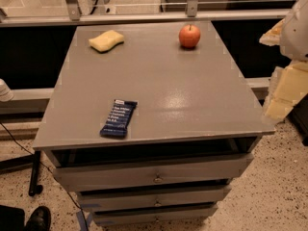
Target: Move rxbar blueberry near sponge
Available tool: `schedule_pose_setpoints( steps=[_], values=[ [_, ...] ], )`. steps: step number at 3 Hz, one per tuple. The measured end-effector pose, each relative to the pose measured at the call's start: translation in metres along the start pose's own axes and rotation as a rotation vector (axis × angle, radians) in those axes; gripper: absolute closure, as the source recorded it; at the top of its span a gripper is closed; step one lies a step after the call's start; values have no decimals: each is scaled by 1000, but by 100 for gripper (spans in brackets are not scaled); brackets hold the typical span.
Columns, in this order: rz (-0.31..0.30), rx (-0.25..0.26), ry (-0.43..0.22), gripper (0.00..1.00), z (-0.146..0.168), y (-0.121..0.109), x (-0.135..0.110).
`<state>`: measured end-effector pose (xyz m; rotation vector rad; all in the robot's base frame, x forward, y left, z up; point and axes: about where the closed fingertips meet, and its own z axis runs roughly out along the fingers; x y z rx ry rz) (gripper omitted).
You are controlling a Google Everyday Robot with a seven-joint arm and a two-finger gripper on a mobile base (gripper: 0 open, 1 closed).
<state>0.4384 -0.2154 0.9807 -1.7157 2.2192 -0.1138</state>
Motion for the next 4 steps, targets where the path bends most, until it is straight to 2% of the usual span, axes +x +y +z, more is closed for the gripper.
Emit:
schedule_pose_setpoints(
  steps=[1, 2, 3, 4],
  values=[
    [0, 0, 0, 0, 0, 0, 0],
    [-20, 8, -42, 0, 17, -5, -15],
    [-60, 3, -145, 0, 55, -15, -51],
    [-61, -11, -272, 0, 96, -26, -92]
  ],
)
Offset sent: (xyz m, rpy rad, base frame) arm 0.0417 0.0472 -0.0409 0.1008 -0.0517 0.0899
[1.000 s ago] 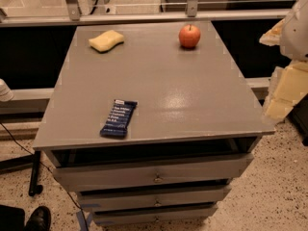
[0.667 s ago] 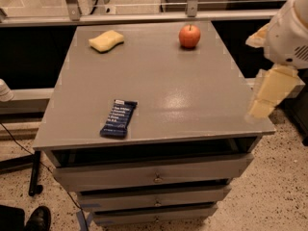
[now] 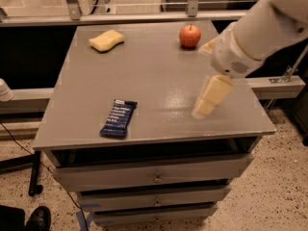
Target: Move rxbar blueberry near sponge
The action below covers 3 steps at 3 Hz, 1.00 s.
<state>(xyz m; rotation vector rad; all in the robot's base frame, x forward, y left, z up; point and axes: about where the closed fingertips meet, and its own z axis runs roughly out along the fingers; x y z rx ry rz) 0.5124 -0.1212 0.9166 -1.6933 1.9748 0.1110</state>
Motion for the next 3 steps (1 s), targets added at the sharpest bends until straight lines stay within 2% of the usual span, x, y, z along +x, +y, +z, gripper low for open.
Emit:
schedule_pose_setpoints(
  steps=[1, 2, 3],
  values=[
    [59, -31, -107, 0, 46, -3, -15],
    [133, -73, -182, 0, 88, 3, -30],
    [194, -110, -236, 0, 115, 10, -48]
  ],
)
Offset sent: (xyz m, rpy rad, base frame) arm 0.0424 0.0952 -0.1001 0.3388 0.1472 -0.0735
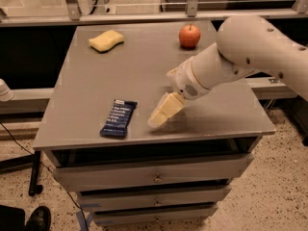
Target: Move rxbar blueberry near sponge
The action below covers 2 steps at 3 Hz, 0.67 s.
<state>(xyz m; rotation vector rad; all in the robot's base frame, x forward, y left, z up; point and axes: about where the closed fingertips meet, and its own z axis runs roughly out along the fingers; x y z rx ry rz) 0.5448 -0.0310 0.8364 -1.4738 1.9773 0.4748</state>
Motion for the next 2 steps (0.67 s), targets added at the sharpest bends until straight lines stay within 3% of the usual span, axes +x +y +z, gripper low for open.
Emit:
schedule_pose_setpoints(
  steps=[2],
  values=[
    [24, -51, -95, 0, 30, 25, -29]
  ],
)
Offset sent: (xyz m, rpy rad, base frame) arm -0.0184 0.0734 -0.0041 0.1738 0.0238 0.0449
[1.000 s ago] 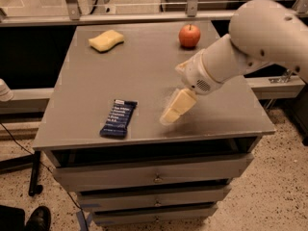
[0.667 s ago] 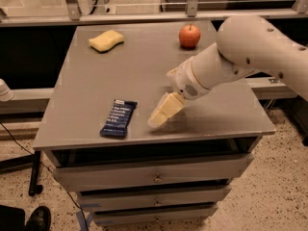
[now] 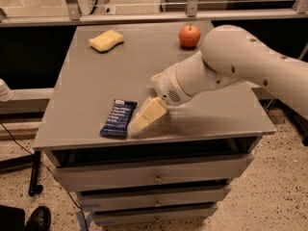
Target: Move rxbar blueberry near sponge
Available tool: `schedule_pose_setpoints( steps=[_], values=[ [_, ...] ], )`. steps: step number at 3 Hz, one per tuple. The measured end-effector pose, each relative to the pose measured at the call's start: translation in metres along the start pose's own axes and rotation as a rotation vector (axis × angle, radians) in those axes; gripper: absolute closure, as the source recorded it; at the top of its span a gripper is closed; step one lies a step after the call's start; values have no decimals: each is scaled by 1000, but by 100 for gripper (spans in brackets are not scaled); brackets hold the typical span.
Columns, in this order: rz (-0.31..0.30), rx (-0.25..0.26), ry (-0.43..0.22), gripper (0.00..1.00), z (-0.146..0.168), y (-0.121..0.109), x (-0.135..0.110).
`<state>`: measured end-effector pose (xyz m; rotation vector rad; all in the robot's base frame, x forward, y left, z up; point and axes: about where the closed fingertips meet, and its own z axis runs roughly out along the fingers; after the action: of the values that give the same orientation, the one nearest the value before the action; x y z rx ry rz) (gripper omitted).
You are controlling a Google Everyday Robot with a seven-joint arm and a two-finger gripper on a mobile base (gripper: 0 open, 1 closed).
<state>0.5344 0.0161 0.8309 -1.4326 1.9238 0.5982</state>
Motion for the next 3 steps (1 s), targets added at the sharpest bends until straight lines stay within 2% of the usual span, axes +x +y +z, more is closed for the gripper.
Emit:
schedule_pose_setpoints(
  steps=[2, 3],
  values=[
    [0, -59, -47, 0, 28, 35, -20],
    [4, -81, -51, 18, 39, 46, -24]
  ],
)
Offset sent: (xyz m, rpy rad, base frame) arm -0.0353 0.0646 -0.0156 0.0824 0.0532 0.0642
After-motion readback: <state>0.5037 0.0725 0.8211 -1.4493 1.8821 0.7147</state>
